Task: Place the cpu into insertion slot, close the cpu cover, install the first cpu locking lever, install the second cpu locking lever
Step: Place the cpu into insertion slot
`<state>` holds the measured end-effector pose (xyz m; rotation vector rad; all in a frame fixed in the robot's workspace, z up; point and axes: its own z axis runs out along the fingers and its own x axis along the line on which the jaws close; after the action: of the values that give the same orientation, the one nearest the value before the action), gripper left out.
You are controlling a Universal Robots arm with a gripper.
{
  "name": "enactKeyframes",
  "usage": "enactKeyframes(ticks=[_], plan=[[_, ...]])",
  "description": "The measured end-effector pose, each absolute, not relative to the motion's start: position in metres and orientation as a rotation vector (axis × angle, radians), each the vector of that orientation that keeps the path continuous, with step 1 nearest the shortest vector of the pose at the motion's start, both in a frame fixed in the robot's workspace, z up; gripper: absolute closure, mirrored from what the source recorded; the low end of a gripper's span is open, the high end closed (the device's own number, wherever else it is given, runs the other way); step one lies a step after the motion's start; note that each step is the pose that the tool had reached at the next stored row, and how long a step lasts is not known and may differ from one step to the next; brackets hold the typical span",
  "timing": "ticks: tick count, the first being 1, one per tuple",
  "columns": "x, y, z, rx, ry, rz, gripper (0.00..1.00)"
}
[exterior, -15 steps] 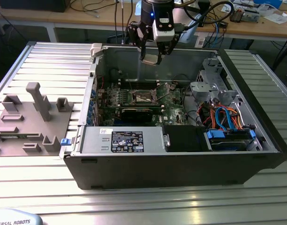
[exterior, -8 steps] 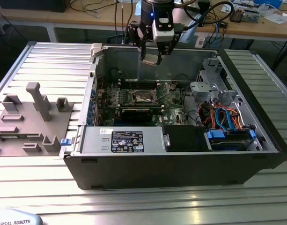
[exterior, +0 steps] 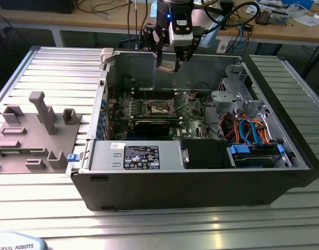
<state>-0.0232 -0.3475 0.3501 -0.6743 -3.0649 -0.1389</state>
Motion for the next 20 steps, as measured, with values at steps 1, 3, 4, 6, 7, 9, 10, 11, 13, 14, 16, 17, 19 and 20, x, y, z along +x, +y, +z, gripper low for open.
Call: enactKeyframes(ticks=[1, 3, 4, 6, 7, 9, 10, 11, 13, 14, 16, 17, 19, 20], plan=[[-0.0232, -0.3475, 0.3501, -0.677, -3.064, -0.139, 0.46], [-0.0232, -0.3475, 0.3501, -0.68, -3.064, -0.139, 0.46], [-0.0232, -0.3475, 0.3501, -0.683, -3.063, -0.139, 0.46], [-0.0232, -0.3475, 0.3501, -0.686, -3.063, -0.139, 0.46], [-0.0232, -0.3475, 0.3501, -0.688, -3.062, -0.139, 0.46], [-0.0233, -0.3475, 0.3501, -0.692, -3.061, -0.139, 0.46], [-0.0232, -0.3475, 0.3501, -0.694, -3.061, -0.139, 0.46], [-0.0232, -0.3475, 0.3501, -0.695, -3.061, -0.139, 0.46], [-0.0232, -0.3475, 0.3501, -0.699, -3.06, -0.139, 0.46], [-0.0232, -0.3475, 0.3501, -0.7, -3.06, -0.139, 0.46], [-0.0232, -0.3475, 0.3501, -0.705, -3.059, -0.139, 0.46], [-0.0232, -0.3475, 0.3501, -0.706, -3.059, -0.139, 0.46], [-0.0232, -0.3475, 0.3501, -0.712, -3.058, -0.139, 0.46], [-0.0232, -0.3475, 0.3501, -0.713, -3.057, -0.139, 0.46]])
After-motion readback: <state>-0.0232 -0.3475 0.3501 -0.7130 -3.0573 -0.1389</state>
